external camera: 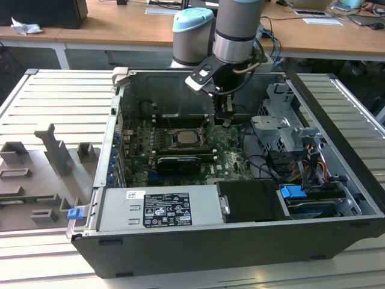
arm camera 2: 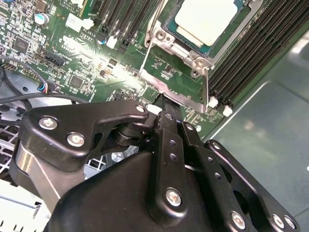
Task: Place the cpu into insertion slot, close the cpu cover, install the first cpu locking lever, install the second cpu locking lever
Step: 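Close the cpu cover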
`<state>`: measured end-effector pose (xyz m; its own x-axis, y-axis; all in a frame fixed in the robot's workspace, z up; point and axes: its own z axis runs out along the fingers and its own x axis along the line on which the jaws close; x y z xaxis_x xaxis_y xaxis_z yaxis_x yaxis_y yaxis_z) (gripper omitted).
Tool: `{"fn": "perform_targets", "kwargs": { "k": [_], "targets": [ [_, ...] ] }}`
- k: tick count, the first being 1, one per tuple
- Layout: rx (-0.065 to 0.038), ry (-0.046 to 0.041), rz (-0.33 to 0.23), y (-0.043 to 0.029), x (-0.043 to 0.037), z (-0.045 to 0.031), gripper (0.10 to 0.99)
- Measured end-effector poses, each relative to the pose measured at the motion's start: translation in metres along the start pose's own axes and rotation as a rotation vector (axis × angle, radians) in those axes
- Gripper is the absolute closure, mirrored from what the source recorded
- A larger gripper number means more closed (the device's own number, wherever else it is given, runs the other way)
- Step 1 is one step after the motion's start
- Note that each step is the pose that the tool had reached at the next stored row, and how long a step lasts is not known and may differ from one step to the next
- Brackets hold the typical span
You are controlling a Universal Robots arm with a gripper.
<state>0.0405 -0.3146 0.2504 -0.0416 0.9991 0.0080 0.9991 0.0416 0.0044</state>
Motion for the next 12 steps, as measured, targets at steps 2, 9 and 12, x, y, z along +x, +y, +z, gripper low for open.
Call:
{"fn": "perform_targets", "kwargs": {
  "k": [2, 9, 12],
  "targets": [
    [0.000, 0.0000, 0.000, -0.0005, 0.0000, 0.0000, 0.980],
    [0.000, 0.0001, 0.000, -0.0023, 0.0001, 0.0000, 0.980],
    [0.000, 0.0001, 0.000, -0.0032, 0.0001, 0.0000, 0.980]
  ]
}}
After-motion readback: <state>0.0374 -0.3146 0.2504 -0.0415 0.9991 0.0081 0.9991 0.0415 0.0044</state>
